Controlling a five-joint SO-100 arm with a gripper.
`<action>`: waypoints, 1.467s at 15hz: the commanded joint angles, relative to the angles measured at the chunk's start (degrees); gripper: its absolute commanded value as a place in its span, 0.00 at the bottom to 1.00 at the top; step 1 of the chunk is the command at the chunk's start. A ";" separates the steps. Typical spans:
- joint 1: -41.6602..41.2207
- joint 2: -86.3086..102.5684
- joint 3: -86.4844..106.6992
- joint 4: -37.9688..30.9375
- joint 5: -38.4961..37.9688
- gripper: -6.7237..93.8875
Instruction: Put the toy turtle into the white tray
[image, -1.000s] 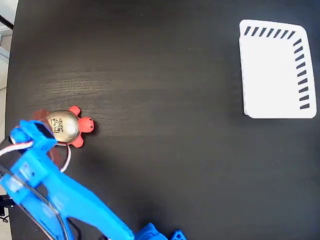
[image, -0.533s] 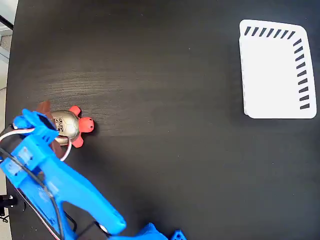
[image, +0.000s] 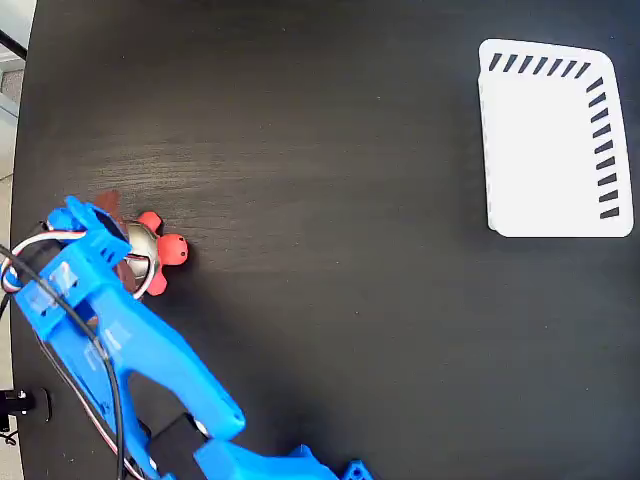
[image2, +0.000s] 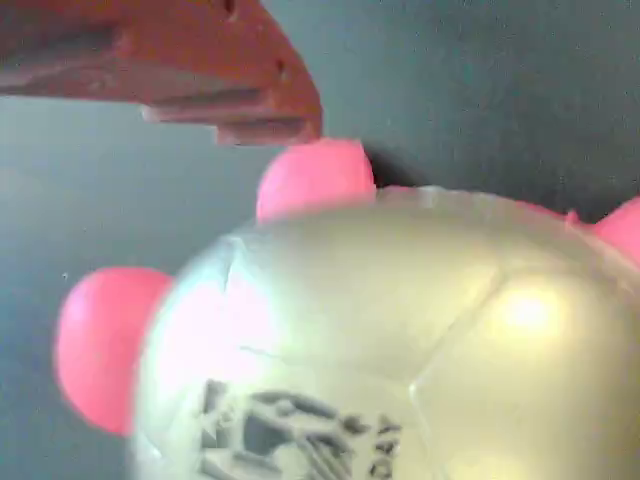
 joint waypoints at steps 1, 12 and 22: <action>0.18 0.62 -3.08 -0.18 1.23 0.80; -2.46 -1.76 -3.96 -2.46 5.63 0.75; -2.90 0.79 -3.69 -3.87 8.44 0.12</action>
